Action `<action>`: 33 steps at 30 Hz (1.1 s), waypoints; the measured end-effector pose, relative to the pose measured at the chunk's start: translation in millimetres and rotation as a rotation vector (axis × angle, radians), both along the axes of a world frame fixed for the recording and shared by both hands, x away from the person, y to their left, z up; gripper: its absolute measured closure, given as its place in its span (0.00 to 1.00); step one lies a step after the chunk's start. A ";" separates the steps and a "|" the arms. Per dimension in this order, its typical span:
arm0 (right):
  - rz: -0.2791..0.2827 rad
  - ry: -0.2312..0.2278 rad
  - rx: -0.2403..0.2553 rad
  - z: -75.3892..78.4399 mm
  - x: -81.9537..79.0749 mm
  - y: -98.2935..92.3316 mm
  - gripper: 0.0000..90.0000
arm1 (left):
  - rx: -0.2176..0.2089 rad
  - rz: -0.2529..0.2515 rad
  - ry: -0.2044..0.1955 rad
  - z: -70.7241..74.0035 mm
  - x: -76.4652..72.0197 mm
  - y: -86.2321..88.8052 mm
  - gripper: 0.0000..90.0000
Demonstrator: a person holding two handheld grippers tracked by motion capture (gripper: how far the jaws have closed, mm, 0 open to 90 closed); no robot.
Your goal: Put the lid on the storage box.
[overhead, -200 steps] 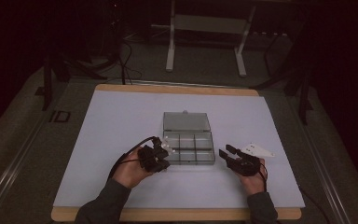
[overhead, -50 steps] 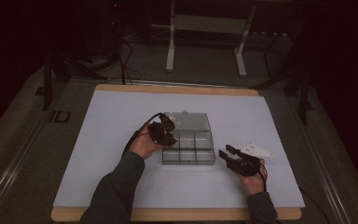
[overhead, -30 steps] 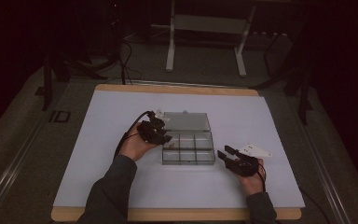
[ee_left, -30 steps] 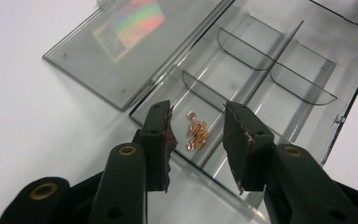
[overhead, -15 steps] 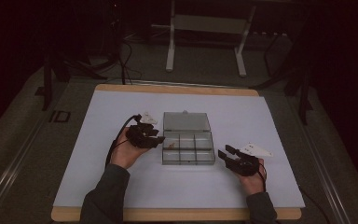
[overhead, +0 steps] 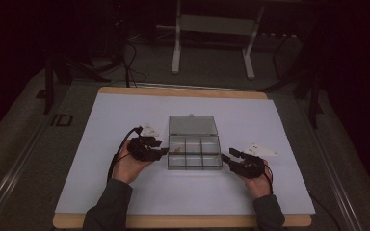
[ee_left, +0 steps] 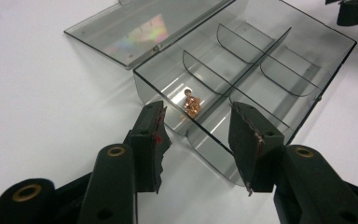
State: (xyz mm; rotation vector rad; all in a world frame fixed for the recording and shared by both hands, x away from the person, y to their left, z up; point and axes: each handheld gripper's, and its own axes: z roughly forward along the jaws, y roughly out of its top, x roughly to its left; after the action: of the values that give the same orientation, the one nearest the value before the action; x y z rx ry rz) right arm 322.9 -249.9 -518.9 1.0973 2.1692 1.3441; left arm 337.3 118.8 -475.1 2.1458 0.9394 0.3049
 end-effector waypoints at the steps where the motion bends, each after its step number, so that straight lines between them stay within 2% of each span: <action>1: 0.004 0.001 -0.003 1.4 1.0 1.4 0.59 | -0.001 -0.001 0.003 -1.1 -1.3 0.0 0.62; 6: 0.021 -0.003 -0.026 7.4 5.9 6.8 0.59 | -0.002 -0.001 0.013 -5.0 -3.9 -2.8 0.61; 13: 0.012 -0.002 -0.031 12.5 10.2 7.8 0.59 | -0.010 -0.012 0.019 -7.8 -7.0 -7.5 0.59; 16: 0.007 0.001 -0.025 14.3 13.2 7.4 0.60 | -0.047 -0.014 0.043 -9.2 -7.8 -8.0 0.59; 24: 0.011 0.004 -0.020 19.9 24.3 9.8 0.61 | -0.017 0.016 0.038 -16.2 -8.2 -13.5 0.58; 33: 0.003 0.031 -0.018 20.0 38.4 14.1 0.59 | 0.006 0.030 0.068 -30.7 -3.8 -22.0 0.58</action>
State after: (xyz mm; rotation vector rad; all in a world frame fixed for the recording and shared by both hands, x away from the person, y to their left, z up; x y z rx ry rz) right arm 361.3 -235.8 -498.9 1.1152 2.2017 1.3152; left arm 333.5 96.8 -505.8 2.1614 1.0107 0.2512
